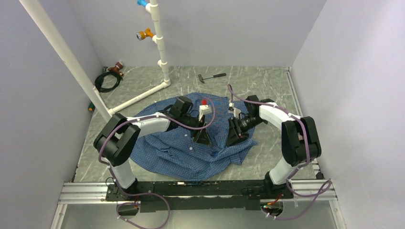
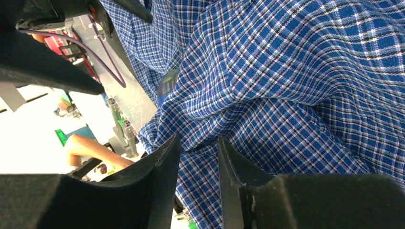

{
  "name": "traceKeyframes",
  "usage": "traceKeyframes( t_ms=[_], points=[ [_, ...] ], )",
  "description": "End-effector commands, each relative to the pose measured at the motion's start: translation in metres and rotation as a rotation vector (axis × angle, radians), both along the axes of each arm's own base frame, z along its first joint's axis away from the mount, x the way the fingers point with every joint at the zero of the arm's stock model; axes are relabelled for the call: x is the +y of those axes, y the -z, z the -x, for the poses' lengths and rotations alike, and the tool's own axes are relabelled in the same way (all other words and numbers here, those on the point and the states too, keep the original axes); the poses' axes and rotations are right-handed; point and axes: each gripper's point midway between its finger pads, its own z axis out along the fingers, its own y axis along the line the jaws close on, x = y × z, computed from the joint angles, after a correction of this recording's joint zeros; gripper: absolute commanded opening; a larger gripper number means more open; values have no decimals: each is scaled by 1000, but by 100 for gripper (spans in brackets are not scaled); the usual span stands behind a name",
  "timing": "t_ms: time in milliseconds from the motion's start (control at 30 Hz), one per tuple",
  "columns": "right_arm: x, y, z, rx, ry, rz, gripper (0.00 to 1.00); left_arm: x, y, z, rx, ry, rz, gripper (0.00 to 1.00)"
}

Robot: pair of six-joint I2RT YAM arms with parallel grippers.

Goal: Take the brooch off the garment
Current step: Remove the brooch from the clothes.

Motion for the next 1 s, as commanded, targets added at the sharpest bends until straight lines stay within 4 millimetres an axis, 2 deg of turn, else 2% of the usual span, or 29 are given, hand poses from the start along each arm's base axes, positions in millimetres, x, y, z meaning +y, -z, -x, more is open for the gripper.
traceKeyframes(
  t_ms=[0, 167, 267, 500, 633, 767, 967],
  points=[
    [2, -5, 5, 14, 3, -11, 36, -19, -1, 28, 64, 108, 35, 71],
    [1, -8, 3, -14, 11, -1, 37, -21, 10, 37, 92, 98, 9, 73],
    [1, -8, 2, -16, 14, -1, 37, -18, 11, 40, -27, 79, 0, 73],
    [0, -6, 2, -4, 16, -5, 36, -16, 7, 27, -300, 30, -20, 69],
    [0, -7, 1, -10, 19, -3, 36, -19, 10, 28, -344, 40, -38, 64],
    [-1, -7, -1, -14, 24, 2, 36, -23, 13, 34, -409, 69, -52, 67],
    [-2, -8, -2, -24, 30, 4, 36, -29, 16, 39, -458, 96, -67, 63]
  ],
)
